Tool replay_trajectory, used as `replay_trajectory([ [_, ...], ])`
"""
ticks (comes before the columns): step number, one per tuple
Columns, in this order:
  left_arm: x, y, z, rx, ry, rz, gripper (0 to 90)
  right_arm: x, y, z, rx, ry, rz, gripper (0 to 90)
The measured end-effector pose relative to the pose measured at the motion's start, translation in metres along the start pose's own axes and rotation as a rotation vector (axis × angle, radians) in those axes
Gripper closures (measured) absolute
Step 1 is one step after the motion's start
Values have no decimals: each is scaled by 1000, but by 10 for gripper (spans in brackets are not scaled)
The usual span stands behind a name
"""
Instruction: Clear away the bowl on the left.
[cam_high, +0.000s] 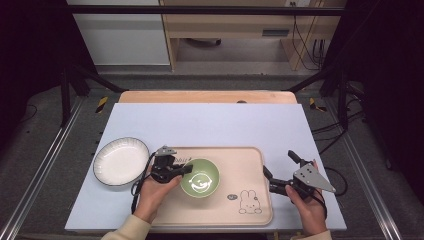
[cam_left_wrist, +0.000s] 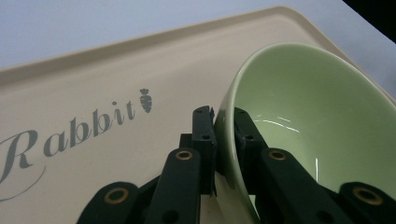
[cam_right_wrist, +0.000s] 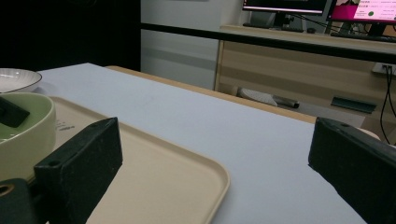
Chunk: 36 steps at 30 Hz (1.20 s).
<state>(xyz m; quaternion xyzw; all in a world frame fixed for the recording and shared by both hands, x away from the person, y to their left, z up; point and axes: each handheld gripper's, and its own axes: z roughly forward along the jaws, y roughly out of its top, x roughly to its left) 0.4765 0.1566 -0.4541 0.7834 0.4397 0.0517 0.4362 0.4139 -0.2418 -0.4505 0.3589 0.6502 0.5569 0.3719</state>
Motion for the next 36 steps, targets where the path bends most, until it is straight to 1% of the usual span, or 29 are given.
replay_trajectory([
  [4,1,0,1,7,-1,-10,822,0,0,0,2,0,1,30],
  [8,2,0,1,13,-1,-12,823,0,0,0,2,1,1,30],
  [15,1,1,2,21,11,2,826,0,0,1,3,1,1,30],
  [20,1,1,4,22,19,4,825,1,0,0,4,2,4,30],
  [23,0,2,5,26,31,18,826,0,0,0,2,2,3,29],
  [29,-2,1,5,23,41,29,826,1,0,0,4,4,5,29],
  [32,-2,2,6,23,41,28,826,1,0,1,3,3,3,29],
  [36,-3,1,6,23,49,41,827,1,0,1,4,4,3,30],
])
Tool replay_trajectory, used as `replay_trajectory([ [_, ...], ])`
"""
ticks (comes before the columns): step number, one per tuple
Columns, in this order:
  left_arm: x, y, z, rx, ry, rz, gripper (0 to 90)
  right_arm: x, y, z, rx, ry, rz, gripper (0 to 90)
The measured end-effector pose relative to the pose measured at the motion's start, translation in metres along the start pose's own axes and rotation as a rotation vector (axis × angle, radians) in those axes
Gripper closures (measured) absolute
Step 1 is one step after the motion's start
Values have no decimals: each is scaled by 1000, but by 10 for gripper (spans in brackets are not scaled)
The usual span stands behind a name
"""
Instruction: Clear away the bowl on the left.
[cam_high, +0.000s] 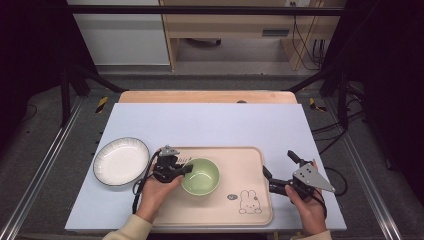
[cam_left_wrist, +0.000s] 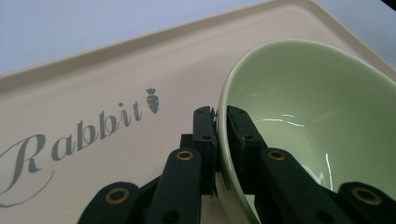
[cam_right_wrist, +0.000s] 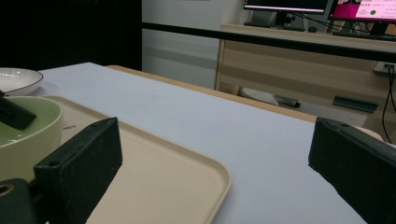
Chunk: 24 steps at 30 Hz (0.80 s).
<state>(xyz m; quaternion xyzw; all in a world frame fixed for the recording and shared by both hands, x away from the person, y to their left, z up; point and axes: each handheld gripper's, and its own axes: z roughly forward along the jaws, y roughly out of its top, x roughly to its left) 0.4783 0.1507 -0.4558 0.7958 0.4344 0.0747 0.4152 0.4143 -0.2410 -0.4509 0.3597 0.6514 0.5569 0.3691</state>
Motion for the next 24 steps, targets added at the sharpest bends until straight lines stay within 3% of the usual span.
replay_trajectory([
  [14,-4,0,-1,-24,29,31,813,0,0,0,1,0,0,29],
  [17,-6,3,-3,-25,40,66,807,0,0,0,2,2,0,30],
  [24,-6,2,-2,-37,40,76,788,-1,0,0,1,-2,2,30],
])
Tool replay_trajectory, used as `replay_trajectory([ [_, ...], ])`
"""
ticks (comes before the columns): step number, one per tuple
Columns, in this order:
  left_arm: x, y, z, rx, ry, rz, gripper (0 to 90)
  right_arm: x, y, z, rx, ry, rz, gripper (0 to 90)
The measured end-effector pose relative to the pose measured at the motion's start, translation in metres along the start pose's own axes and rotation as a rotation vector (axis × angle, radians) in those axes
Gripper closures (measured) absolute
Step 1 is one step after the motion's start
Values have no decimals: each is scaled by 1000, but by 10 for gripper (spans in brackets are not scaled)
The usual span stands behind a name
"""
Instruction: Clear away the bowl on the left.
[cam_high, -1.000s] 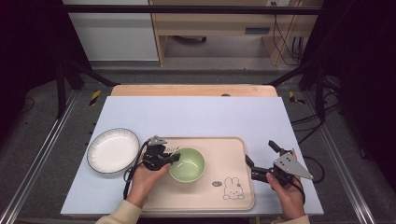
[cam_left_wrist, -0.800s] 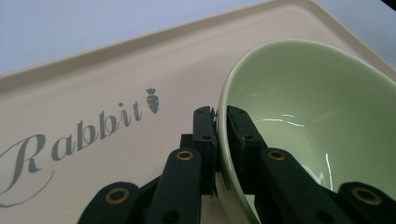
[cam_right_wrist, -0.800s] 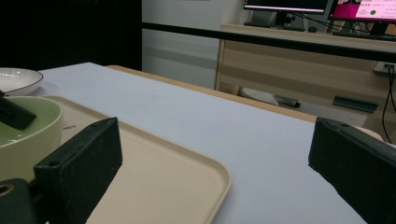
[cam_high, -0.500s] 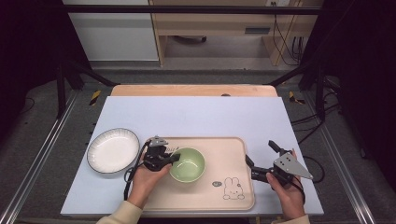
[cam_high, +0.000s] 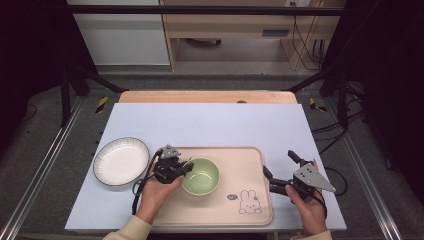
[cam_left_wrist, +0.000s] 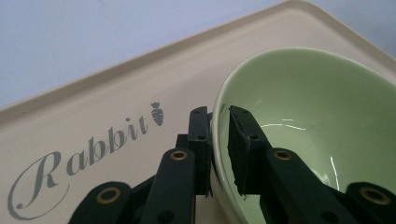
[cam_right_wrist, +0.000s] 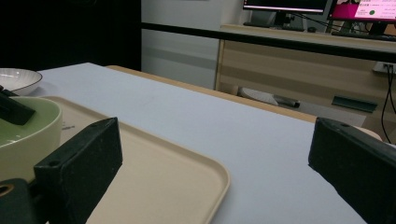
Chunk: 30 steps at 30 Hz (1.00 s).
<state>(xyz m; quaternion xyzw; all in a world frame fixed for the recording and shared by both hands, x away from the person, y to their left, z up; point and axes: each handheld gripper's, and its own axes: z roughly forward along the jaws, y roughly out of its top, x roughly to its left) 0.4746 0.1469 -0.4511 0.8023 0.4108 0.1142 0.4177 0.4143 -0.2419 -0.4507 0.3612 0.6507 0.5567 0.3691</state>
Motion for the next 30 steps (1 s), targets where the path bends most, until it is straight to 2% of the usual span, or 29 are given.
replay_trajectory([
  [4,-1,0,-1,-8,15,22,756,0,0,0,-1,-1,-5,30],
  [9,0,2,-4,-22,24,22,728,0,0,1,1,0,-5,30],
  [16,1,8,-17,-100,39,20,710,2,0,1,6,4,-8,30],
  [22,-5,11,-21,-136,21,47,694,1,0,1,5,3,-6,30],
  [30,-13,14,-21,-145,-15,86,623,1,0,1,4,5,-5,30],
])
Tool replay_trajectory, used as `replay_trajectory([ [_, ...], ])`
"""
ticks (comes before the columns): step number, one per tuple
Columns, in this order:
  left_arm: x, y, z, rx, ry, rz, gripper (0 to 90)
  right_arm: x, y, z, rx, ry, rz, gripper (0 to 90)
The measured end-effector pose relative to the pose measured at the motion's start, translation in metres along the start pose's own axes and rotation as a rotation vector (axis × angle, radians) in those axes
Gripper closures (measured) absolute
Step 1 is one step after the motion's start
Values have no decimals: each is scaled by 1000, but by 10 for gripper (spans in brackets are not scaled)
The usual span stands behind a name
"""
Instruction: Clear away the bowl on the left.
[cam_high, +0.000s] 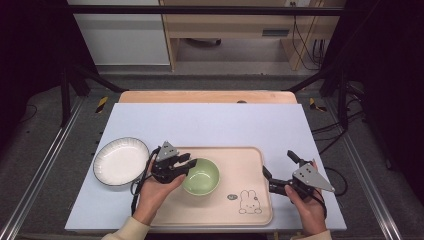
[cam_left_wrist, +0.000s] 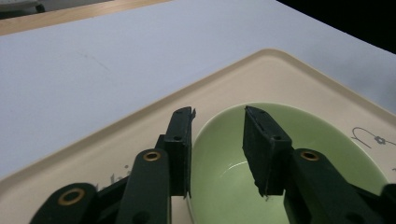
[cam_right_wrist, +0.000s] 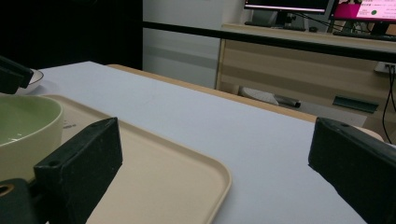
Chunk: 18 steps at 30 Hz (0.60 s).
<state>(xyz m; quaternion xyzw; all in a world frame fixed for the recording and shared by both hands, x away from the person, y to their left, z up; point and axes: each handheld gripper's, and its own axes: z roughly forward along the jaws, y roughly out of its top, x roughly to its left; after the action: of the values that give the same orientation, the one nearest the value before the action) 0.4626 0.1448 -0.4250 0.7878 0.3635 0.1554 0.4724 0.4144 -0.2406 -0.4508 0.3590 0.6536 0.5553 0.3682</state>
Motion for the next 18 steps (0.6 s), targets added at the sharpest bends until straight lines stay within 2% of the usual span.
replay_trajectory([
  [13,-6,6,-3,-64,-34,6,370,0,0,0,0,1,1,30],
  [18,-7,7,-5,-91,-45,20,303,0,0,1,0,2,0,30],
])
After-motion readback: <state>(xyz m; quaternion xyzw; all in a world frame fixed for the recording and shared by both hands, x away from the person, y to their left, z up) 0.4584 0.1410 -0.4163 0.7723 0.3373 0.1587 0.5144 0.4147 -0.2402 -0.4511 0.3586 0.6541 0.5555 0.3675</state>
